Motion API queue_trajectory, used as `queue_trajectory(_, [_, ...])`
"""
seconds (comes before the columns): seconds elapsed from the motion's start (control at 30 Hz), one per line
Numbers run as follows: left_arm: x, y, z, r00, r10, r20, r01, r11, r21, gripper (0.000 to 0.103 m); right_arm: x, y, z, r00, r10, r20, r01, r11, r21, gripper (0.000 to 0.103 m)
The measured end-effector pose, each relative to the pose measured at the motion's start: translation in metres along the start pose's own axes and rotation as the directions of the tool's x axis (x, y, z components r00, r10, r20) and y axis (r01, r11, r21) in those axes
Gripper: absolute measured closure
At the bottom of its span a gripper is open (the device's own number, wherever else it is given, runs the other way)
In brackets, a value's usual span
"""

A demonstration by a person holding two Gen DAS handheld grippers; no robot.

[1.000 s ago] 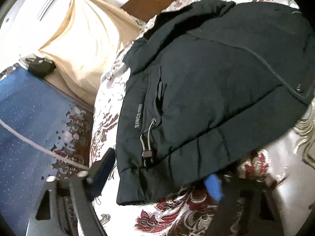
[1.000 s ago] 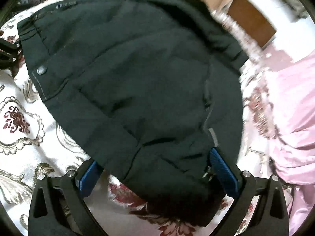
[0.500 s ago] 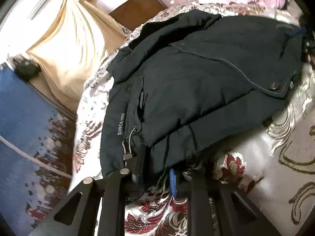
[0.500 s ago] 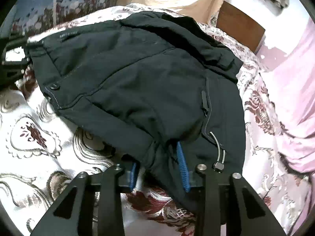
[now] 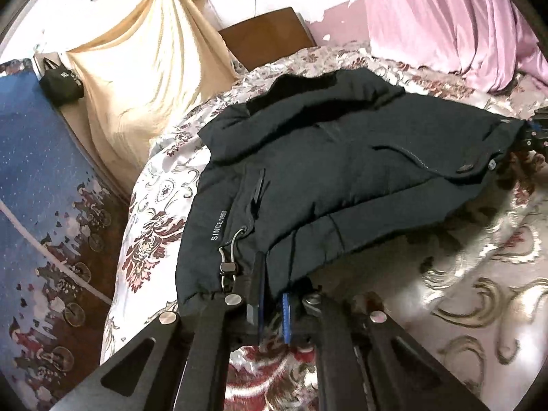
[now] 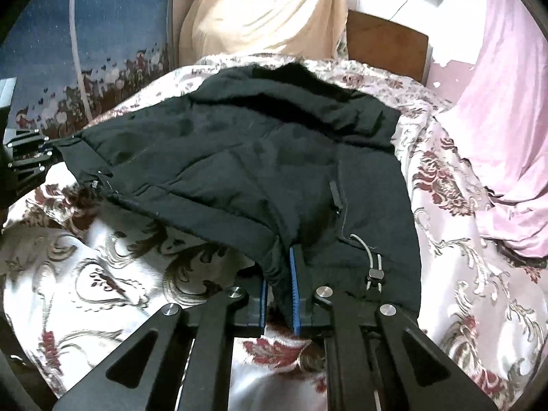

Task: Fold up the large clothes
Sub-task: 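Close both grippers on the jacket hem, then lift the held jacket up off the bed with both grippers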

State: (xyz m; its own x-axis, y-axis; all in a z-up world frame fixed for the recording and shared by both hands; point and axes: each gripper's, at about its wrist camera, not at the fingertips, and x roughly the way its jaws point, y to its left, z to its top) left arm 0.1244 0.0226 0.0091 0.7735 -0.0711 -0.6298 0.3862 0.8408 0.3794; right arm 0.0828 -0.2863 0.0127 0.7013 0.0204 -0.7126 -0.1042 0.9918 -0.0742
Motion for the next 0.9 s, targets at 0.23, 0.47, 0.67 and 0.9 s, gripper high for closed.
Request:
queue_trajectory(0.23, [-0.047, -0.005, -0.018, 0.998, -0.056, 0.001, 0.056, 0.998, -0.038, 0.096, -0.049, 0.002, -0.022, 1.000, 0.012, 0.029, -0.013, 1.000, 0.019, 0.094])
queue_trajectory(0.47, [-0.068, -0.002, -0.024, 0.992, -0.129, -0.013, 0.126, 0.982, -0.141, 0.096, -0.078, 0.001, -0.044, 0.999, 0.021, 0.025, -0.024, 0.996, 0.085, 0.094])
queue_trajectory(0.67, [-0.067, 0.016, 0.005, 0.991, -0.117, 0.061, 0.129, 0.963, -0.236, 0.096, -0.082, -0.012, -0.022, 0.991, 0.008, 0.137, -0.032, 0.985, 0.170, 0.095])
queue_trajectory(0.9, [-0.049, 0.034, 0.059, 0.986, -0.065, 0.155, 0.110, 0.948, -0.300, 0.096, -0.075, -0.016, 0.031, 0.962, -0.045, 0.269, -0.024, 0.969, 0.246, 0.096])
